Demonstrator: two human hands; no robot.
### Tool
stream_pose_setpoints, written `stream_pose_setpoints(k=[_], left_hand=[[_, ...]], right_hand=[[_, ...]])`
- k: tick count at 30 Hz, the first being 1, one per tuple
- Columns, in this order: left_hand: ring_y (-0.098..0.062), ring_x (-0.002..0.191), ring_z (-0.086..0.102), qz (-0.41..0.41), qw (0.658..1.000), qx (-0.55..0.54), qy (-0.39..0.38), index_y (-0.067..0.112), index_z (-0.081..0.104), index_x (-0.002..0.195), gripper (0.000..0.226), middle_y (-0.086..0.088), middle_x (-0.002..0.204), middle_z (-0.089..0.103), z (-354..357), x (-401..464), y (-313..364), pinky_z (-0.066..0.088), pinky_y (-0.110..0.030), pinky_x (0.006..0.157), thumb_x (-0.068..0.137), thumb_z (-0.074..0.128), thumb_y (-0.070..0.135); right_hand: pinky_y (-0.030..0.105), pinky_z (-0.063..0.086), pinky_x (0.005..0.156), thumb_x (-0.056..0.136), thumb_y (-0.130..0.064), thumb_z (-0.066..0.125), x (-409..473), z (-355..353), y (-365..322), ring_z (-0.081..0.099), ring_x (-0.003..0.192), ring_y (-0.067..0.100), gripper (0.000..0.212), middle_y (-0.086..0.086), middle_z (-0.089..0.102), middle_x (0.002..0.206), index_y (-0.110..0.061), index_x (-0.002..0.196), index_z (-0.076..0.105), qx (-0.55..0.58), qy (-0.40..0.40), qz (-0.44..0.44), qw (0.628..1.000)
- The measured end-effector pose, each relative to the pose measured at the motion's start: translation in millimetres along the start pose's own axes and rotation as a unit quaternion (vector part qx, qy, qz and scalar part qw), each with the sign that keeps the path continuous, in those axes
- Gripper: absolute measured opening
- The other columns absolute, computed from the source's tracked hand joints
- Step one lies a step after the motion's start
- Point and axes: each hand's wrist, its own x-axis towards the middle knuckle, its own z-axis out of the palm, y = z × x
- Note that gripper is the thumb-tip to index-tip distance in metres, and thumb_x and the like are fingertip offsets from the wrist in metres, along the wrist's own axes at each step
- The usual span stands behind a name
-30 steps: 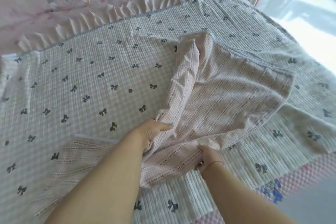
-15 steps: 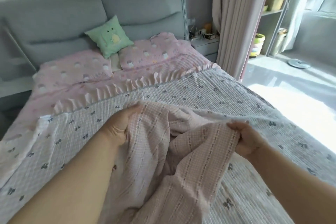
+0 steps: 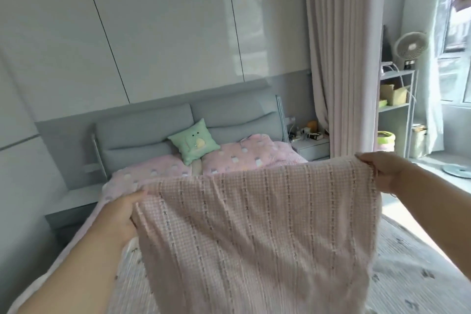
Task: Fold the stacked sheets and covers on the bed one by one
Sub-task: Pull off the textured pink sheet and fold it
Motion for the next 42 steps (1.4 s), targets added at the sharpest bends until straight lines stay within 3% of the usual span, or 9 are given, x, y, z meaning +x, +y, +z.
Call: stream_pose_setpoints(k=[3,6,10,13,18,23,26,33,42], left_hand=[[-0.012,0.046,0.065,0.031,0.999,0.008,0.025,0.006,0.060,0.088,0.012,-0.003,0.054,0.068,-5.2,-3.4,37.5,0.049,-0.032,0.062,0.097,0.051,0.007],[-0.013,0.062,0.066,0.071,0.996,-0.031,0.032,0.009,0.063,0.095,0.010,-0.003,0.069,0.070,-5.4,-9.1,66.8,0.050,-0.033,0.079,0.096,0.053,0.006],[-0.015,0.085,0.064,0.124,0.989,-0.079,0.036,0.008,0.063,0.103,0.012,-0.005,0.095,0.065,-4.6,-16.4,101.3,0.050,-0.035,0.093,0.094,0.056,0.006],[-0.016,0.074,0.066,0.100,0.994,-0.034,0.034,0.005,0.063,0.094,0.011,-0.006,0.089,0.064,-11.2,-26.6,118.1,0.052,-0.036,0.082,0.093,0.053,0.008],[-0.017,0.064,0.070,-0.001,0.997,0.074,0.014,0.010,0.062,0.091,0.008,-0.003,0.071,0.070,-26.4,-33.2,117.6,0.050,-0.039,0.075,0.093,0.055,0.014],[-0.011,0.078,0.063,0.039,0.996,0.078,0.011,0.019,0.047,0.138,0.046,0.001,0.091,0.064,-24.9,-29.6,89.9,0.048,-0.031,0.077,0.097,0.042,-0.003],[-0.005,0.075,0.066,0.063,0.997,0.037,-0.011,0.021,0.059,0.124,0.042,0.007,0.085,0.067,-23.3,-26.7,77.7,0.054,-0.025,0.066,0.096,0.042,-0.005],[-0.006,0.053,0.066,0.070,0.997,0.012,0.012,0.018,0.062,0.090,0.030,0.005,0.057,0.069,-23.9,-20.8,54.0,0.056,-0.021,0.057,0.093,0.047,-0.008],[-0.011,0.053,0.068,0.086,0.987,0.138,0.007,0.002,0.064,0.107,0.039,-0.004,0.061,0.071,-34.6,-25.8,41.2,0.058,-0.022,0.057,0.082,0.051,-0.024]], right_hand=[[0.035,0.054,0.053,0.086,-0.008,0.064,-16.5,24.3,-40.6,0.060,0.069,0.021,0.021,0.013,0.061,0.084,0.003,0.104,0.061,0.007,0.003,-0.054,0.999],[0.031,0.058,0.057,0.089,-0.010,0.062,-30.3,44.5,-73.7,0.061,0.068,0.016,0.009,0.010,0.066,0.083,-0.004,0.083,0.062,-0.003,-0.020,-0.115,0.993],[0.032,0.052,0.087,0.091,-0.016,0.061,-30.4,52.5,-107.6,0.058,0.085,0.018,0.012,0.009,0.060,0.089,-0.004,0.093,0.061,-0.042,-0.033,-0.189,0.981],[0.022,0.055,0.061,0.100,-0.014,0.043,-43.7,57.2,-118.4,0.061,0.066,0.008,0.018,0.000,0.065,0.077,-0.013,0.091,0.058,-0.089,-0.103,-0.183,0.974],[0.032,0.044,0.069,0.102,-0.008,0.032,-53.6,61.3,-120.8,0.063,0.068,0.005,0.032,-0.010,0.067,0.073,-0.025,0.089,0.056,-0.122,-0.122,-0.162,0.972],[0.032,0.046,0.083,0.101,-0.007,0.035,-47.6,62.1,-120.6,0.056,0.081,0.007,0.024,-0.006,0.066,0.081,-0.013,0.106,0.057,-0.125,-0.085,-0.157,0.976],[0.033,0.044,0.102,0.100,-0.009,0.041,-36.3,56.3,-115.2,0.056,0.090,0.010,0.041,0.003,0.056,0.115,-0.008,0.141,0.039,-0.184,-0.044,-0.169,0.967],[0.025,0.051,0.066,0.096,0.005,0.041,-35.7,51.1,-75.0,0.058,0.084,0.016,0.027,0.013,0.060,0.106,0.004,0.116,0.059,-0.237,-0.060,-0.125,0.962],[0.028,0.031,0.103,0.087,0.023,0.036,-38.4,47.0,-42.0,0.049,0.106,0.024,0.051,0.020,0.045,0.132,0.009,0.136,0.040,-0.221,-0.107,-0.095,0.965]])
